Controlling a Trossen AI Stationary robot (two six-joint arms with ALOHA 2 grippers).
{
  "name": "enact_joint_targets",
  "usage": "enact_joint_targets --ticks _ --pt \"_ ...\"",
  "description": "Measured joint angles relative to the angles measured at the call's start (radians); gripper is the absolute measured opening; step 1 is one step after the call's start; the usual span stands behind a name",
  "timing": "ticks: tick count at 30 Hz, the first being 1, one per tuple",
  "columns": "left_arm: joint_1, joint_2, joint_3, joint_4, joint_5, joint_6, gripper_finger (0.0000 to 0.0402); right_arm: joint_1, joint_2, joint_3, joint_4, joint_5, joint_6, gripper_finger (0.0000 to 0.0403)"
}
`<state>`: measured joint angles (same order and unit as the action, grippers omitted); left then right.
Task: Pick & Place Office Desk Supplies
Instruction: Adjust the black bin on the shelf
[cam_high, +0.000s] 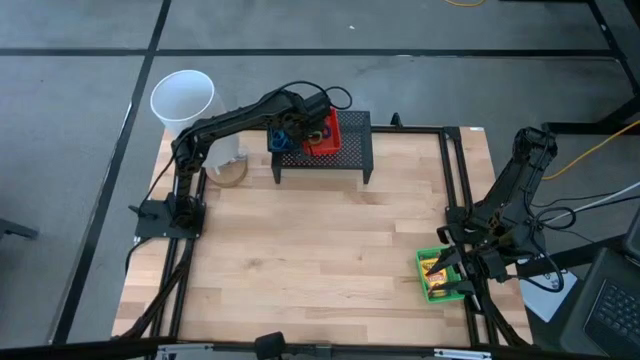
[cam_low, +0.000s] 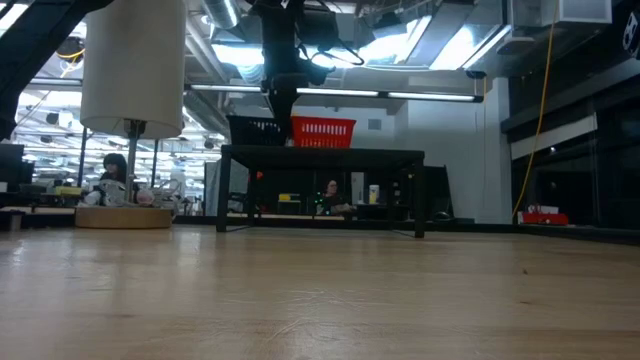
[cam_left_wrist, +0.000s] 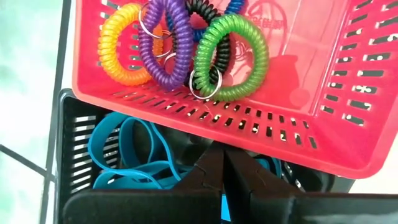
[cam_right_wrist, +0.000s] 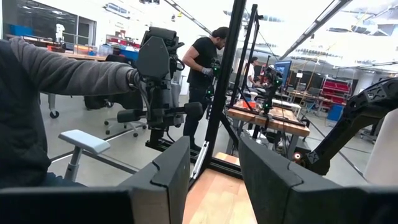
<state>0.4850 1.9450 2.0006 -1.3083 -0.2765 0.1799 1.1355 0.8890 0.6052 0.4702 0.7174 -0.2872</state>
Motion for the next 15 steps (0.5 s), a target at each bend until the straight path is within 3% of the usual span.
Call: enact_joint_targets --ticks 15 --pt "0.036 0.0 0.0 -0.003 -0.096 -0.06 0.0001 0.0 0.0 0.0 0.0 0.0 -0.004 0.0139"
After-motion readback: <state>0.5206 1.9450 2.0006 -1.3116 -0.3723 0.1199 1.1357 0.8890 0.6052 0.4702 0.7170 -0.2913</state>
